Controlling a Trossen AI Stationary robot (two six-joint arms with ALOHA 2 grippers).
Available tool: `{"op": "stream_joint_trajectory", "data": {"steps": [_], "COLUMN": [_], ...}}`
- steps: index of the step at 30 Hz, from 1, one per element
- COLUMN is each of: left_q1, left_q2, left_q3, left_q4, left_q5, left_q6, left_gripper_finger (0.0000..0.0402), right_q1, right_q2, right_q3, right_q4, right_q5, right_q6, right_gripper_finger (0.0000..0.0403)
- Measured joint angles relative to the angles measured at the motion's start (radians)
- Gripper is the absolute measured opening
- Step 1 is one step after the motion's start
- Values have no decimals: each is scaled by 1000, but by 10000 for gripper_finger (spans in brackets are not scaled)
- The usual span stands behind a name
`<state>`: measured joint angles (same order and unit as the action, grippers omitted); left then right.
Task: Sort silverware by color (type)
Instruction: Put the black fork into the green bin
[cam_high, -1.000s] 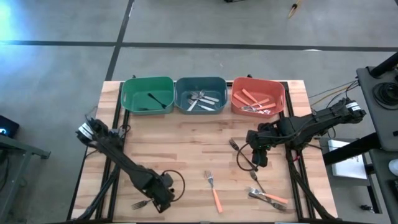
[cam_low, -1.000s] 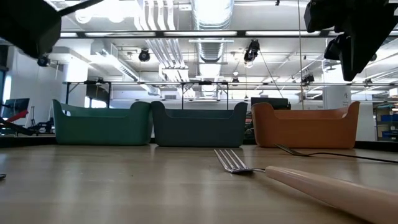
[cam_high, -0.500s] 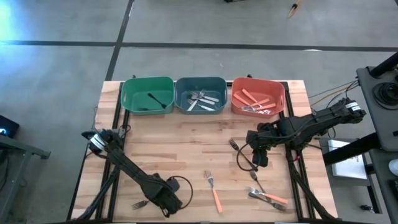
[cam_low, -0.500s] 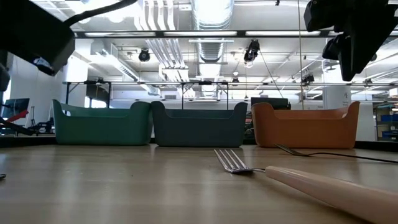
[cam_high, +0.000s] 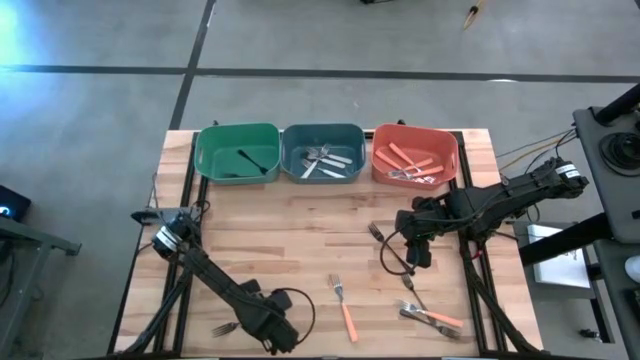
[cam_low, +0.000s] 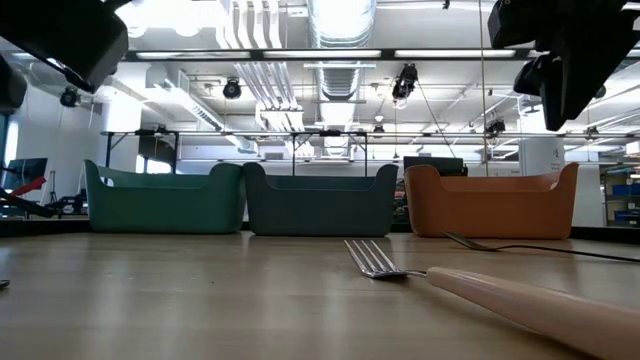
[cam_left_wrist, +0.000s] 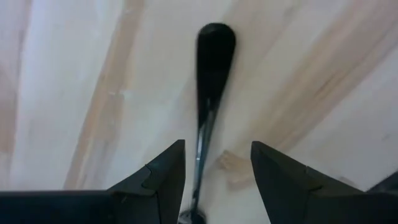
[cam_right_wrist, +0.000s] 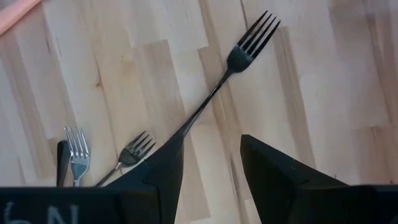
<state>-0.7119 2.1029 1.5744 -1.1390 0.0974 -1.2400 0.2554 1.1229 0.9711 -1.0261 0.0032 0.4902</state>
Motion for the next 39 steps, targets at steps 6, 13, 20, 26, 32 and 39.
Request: {"op": "stream_joint_trajectory", "data": {"steps": [6,13,20,26,32,39], "left_q1": [-15,-36,-42,-40,-21,10], "left_q2": [1,1,1,-5,-4,-3], "left_q3": [0,-18,-71,-120,-144,-174], "left_q4": [-47,-41,-4,67,100,152], "left_q5": [17,43,55,96,192,241], "left_q6": [-27,-44,-60,-67,-144,-162], "left_gripper_finger": [165,165,165,159,98,9], "right_q1": [0,0,0,0,0,0], "right_q2": [0,0,0,0,0,0], "right_q3": [-16,-45,-49,-49,-49,-49], "right_q4": [24,34,38,43,48,79], "right_q5": [0,0,-1,-1,0,0], "right_q6": [-33,-40,-60,-94,-102,-112], "right_gripper_finger": [150,150,150,150,150,150]}}
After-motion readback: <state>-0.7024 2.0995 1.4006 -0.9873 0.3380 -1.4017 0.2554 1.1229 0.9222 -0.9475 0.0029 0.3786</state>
